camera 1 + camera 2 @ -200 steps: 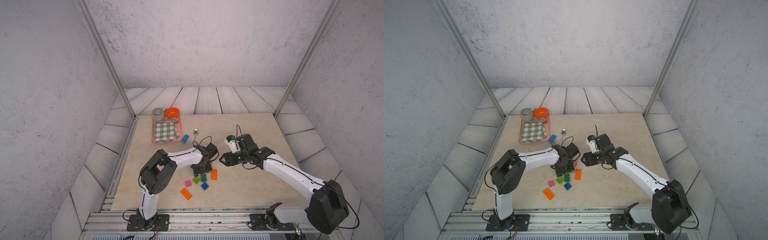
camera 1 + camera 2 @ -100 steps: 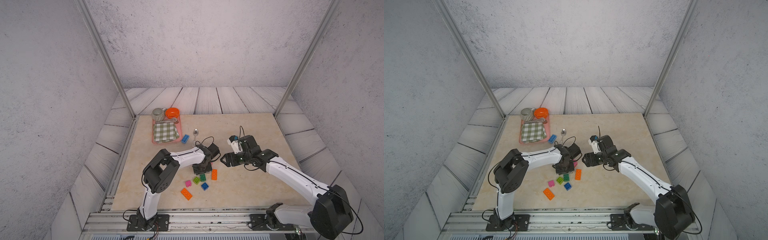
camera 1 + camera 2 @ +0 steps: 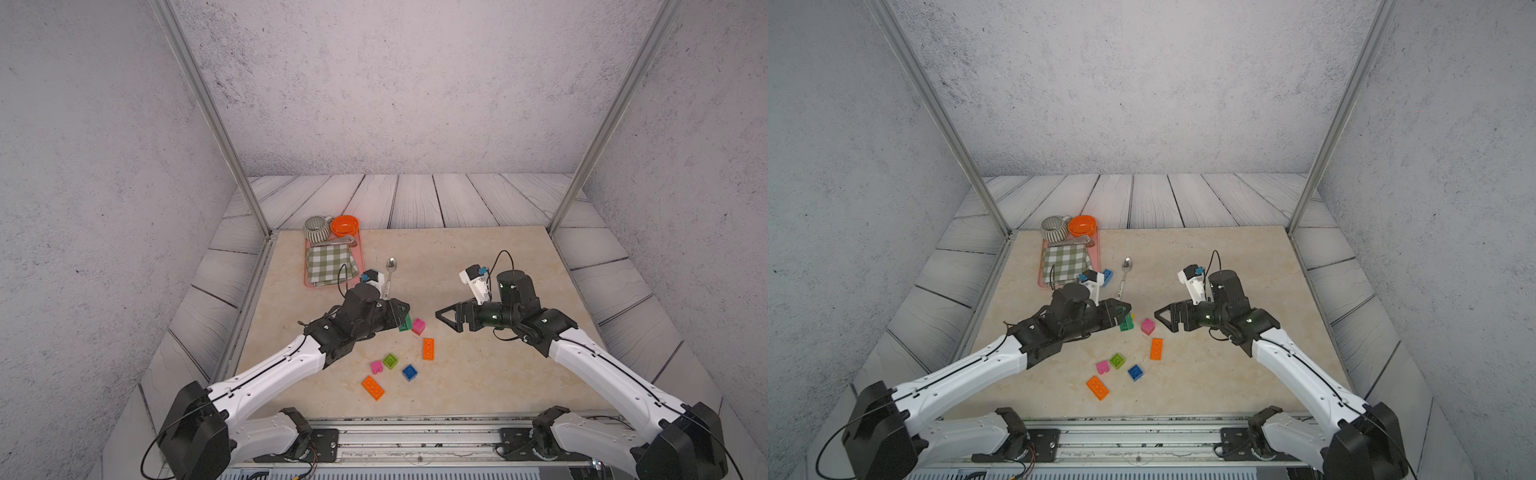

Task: Assemble the letter p with lego
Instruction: Pick up the lego brick from the center of the board.

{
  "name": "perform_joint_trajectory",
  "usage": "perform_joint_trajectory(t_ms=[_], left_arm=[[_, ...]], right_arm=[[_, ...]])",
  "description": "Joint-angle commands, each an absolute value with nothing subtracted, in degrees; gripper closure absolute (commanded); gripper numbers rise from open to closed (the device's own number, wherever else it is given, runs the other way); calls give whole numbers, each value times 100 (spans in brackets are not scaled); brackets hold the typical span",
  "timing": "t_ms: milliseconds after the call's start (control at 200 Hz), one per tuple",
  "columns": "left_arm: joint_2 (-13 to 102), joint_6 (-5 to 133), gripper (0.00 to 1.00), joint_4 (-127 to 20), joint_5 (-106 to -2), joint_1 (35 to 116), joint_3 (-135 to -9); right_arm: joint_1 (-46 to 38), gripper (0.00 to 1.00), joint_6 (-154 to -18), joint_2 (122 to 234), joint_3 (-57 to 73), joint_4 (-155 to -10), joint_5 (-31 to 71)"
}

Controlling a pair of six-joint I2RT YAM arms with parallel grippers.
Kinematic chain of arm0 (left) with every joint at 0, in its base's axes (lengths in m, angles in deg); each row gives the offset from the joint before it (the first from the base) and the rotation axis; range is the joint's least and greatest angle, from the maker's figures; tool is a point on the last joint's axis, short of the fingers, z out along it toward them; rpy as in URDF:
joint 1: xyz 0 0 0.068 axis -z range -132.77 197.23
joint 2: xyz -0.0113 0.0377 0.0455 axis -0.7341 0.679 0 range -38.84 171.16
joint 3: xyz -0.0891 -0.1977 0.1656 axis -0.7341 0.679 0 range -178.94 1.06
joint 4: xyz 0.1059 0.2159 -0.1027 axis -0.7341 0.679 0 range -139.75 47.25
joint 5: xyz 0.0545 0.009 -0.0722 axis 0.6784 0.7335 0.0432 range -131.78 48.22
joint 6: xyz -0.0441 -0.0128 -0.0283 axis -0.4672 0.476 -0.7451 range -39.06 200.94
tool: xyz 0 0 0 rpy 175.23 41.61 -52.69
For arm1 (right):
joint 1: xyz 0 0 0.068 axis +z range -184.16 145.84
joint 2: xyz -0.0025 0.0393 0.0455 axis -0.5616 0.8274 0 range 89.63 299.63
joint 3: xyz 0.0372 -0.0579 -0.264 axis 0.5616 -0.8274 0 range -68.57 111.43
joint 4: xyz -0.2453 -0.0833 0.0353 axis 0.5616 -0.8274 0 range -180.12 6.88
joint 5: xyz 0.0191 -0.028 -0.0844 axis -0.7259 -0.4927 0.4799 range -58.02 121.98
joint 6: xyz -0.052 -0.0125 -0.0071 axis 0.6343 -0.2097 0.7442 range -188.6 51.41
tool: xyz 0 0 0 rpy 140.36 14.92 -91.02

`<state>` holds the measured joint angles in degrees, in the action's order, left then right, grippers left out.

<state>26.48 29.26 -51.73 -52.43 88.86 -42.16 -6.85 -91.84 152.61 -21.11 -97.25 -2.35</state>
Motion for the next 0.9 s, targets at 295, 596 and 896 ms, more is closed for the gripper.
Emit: perform_joint_trajectory(t_ms=[295, 596, 896], left_arm=[[3064, 968, 91, -11090, -7751, 8046, -3097], [3223, 561, 92, -12074, -7946, 8046, -2960], [3209, 641, 92, -12059, -7929, 8046, -2879]], right_arm=[[-704, 18, -10778, 15591, -1990, -7844, -2801], [-703, 29, -11596, 15990, -1796, -6813, -3185], [-573, 36, -12102, 16316, -1499, -6199, -3512]])
